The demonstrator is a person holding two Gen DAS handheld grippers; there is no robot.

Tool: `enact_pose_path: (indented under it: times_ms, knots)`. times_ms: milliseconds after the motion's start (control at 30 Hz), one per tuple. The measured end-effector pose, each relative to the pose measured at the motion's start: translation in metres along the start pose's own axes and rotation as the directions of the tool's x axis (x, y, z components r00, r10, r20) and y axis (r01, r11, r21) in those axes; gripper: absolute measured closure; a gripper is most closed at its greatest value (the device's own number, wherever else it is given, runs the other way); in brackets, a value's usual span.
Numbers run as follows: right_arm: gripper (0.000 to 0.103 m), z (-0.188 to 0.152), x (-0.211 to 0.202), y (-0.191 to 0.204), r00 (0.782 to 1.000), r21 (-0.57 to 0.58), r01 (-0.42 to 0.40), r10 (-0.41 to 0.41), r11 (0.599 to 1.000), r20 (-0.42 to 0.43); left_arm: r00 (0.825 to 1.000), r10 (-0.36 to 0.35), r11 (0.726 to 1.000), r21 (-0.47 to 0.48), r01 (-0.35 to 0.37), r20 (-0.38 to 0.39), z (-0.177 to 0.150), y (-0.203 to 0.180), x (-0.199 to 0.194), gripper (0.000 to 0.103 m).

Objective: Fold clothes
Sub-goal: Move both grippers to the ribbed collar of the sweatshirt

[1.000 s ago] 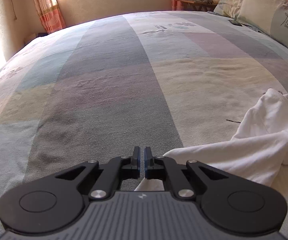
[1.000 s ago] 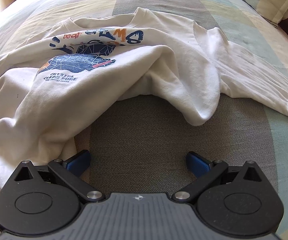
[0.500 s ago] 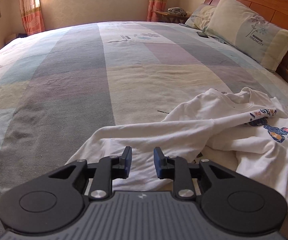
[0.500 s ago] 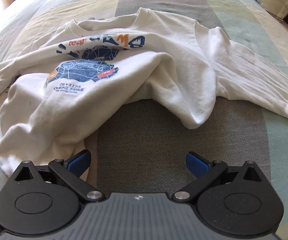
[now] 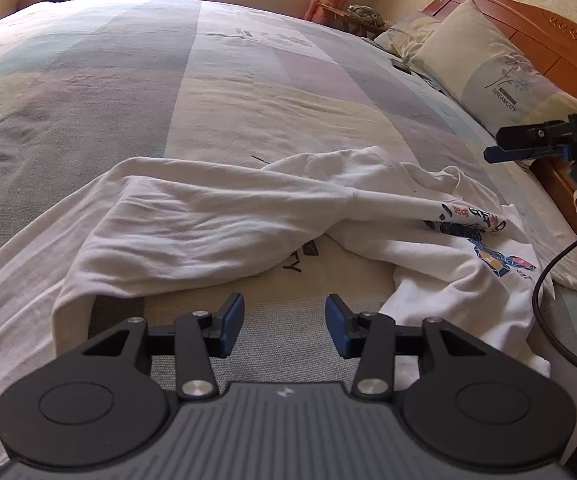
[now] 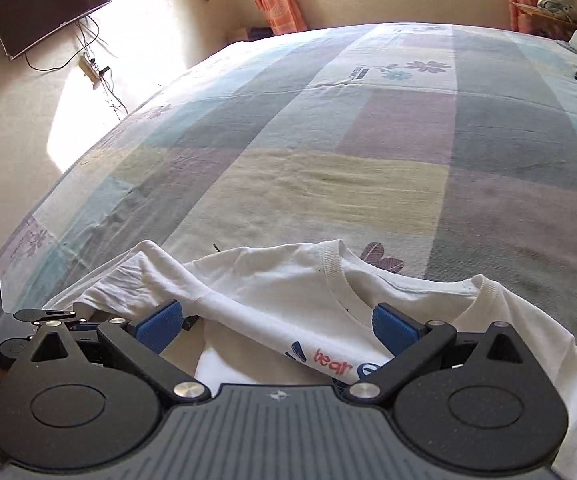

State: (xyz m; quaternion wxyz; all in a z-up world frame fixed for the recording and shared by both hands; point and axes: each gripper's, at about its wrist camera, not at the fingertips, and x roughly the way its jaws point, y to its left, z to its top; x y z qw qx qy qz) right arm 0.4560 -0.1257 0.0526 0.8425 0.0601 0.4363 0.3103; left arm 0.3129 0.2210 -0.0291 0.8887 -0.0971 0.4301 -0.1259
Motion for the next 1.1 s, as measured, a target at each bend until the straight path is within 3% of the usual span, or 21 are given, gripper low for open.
enact_pose_path:
  times_ms: [233, 500, 633, 800, 1000, 1100]
  knots:
    - [0.0, 0.043, 0.061, -0.03, 0.982, -0.004, -0.167, 0.166, 0.986, -0.091, 0.999, 0.044, 0.994, -0.099, -0.047, -0.029, -0.014, 0.014, 0.007, 0.052]
    - [0.0, 0.071, 0.125, -0.089, 0.949, 0.094, -0.245, 0.258, 0.965, -0.181, 0.997, 0.064, 0.991, -0.117, -0.068, -0.034, -0.01, 0.009, 0.011, 0.045]
    - [0.0, 0.072, 0.142, -0.101, 0.949, 0.08, -0.241, 0.252, 0.967, -0.192, 0.996, 0.082, 0.99, -0.112, -0.086, -0.036, 0.002, 0.004, 0.007, 0.046]
    - [0.0, 0.056, 0.121, -0.09, 0.95, 0.068, -0.276, 0.283, 0.959, -0.132, 0.998, -0.025, 1.0, -0.014, 0.026, 0.054, 0.054, -0.001, -0.001, 0.043]
    - [0.0, 0.007, 0.072, -0.039, 0.936, -0.001, -0.341, 0.339, 0.94, -0.09, 0.988, -0.152, 0.986, 0.073, 0.152, -0.004, 0.126, -0.004, 0.064, 0.043]
    - [0.0, -0.02, 0.073, -0.035, 0.937, 0.051, -0.331, 0.335, 0.942, -0.099, 0.977, -0.202, 0.968, 0.135, 0.21, -0.074, 0.15, -0.018, 0.106, 0.043]
